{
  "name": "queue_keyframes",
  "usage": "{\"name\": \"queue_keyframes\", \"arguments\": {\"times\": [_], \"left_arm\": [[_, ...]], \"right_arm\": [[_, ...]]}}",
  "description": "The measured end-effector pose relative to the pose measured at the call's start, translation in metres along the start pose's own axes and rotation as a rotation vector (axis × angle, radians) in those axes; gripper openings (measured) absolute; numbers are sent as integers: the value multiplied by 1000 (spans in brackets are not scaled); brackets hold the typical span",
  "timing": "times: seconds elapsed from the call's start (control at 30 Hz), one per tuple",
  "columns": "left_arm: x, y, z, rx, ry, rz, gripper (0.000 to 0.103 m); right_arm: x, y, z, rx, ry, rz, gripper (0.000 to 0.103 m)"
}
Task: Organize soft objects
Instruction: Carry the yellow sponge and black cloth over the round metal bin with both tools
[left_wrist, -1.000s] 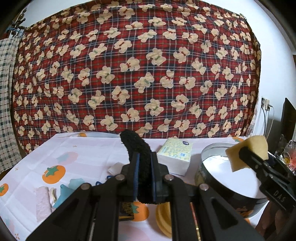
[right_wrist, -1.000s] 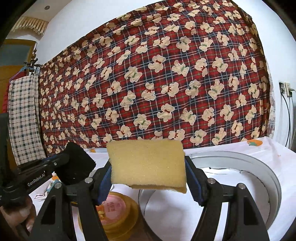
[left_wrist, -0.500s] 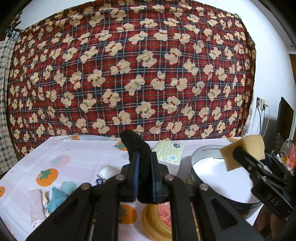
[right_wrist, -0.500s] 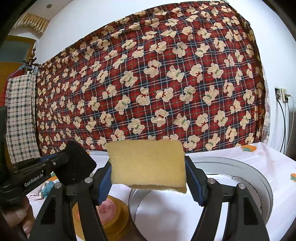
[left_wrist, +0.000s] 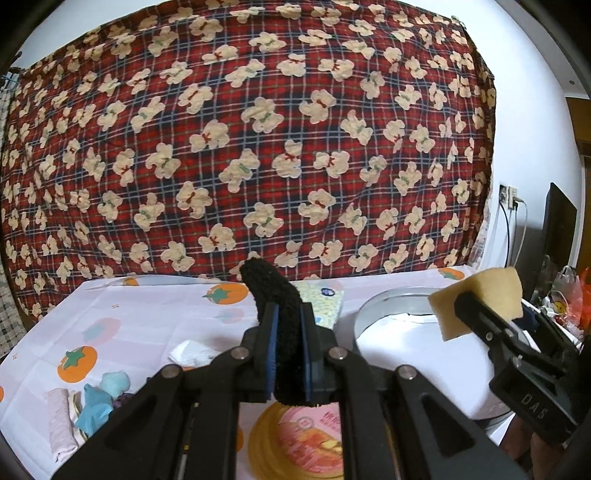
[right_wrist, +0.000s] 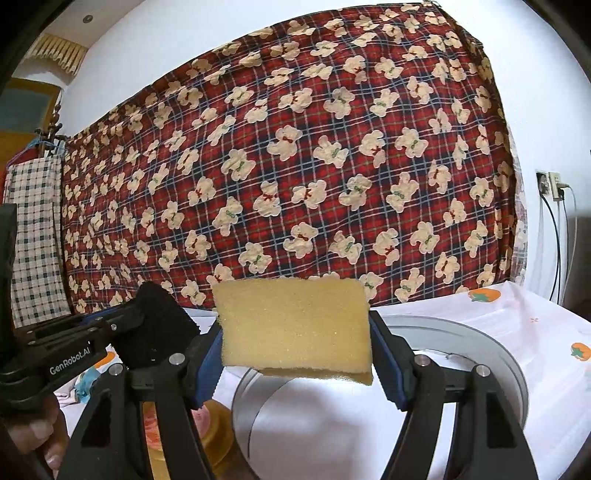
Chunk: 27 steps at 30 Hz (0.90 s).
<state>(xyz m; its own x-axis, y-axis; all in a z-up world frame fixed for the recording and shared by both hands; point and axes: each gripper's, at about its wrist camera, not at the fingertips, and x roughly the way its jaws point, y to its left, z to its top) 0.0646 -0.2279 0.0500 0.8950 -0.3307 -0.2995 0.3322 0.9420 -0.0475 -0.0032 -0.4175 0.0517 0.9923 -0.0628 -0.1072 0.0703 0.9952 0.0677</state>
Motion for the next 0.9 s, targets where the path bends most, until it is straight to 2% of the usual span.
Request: {"name": "queue_keyframes", "arguments": {"times": [0.5,0.9], "left_arm": [[16,-40,19,36,21,-66,9],[19,-70,37,68,11,-119,9]], "right_arm": [[-9,-36,4,65,-14,-41,72],[-12,-58,11,46,1,-102,73]]}}
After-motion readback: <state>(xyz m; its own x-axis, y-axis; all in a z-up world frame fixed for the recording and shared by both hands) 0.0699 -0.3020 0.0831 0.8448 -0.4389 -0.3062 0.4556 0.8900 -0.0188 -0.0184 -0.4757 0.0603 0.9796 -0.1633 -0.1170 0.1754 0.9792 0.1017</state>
